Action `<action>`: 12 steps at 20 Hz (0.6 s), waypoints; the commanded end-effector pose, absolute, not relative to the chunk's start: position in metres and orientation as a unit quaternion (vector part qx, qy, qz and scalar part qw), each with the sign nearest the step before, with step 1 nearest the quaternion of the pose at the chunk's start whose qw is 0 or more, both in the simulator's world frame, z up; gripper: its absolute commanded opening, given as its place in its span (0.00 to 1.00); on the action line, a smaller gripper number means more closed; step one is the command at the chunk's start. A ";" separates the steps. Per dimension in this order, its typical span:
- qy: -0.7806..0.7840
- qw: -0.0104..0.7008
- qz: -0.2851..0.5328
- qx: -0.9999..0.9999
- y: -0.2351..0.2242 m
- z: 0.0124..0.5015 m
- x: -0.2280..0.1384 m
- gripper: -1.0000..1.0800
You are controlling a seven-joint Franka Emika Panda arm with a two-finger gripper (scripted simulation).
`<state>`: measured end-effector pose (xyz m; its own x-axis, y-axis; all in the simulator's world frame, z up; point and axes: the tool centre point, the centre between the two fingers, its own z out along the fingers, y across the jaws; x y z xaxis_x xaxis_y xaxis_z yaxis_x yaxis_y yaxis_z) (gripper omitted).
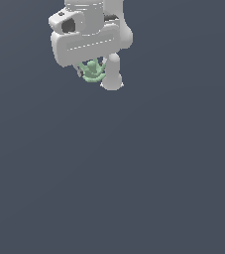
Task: Pick up the object and move it to a goal position.
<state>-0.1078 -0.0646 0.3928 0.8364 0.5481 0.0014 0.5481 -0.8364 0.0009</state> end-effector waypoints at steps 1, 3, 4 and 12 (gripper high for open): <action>0.286 0.000 0.000 0.958 -0.065 0.416 -0.114 0.00; 0.286 0.000 0.000 0.958 -0.065 0.433 -0.118 0.00; 0.286 0.000 0.000 0.958 -0.065 0.440 -0.119 0.00; 0.286 0.000 0.000 0.958 -0.066 0.480 -0.127 0.00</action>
<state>-0.1257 -0.0660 0.4739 0.8367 0.5477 0.0011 0.5477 -0.8367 0.0007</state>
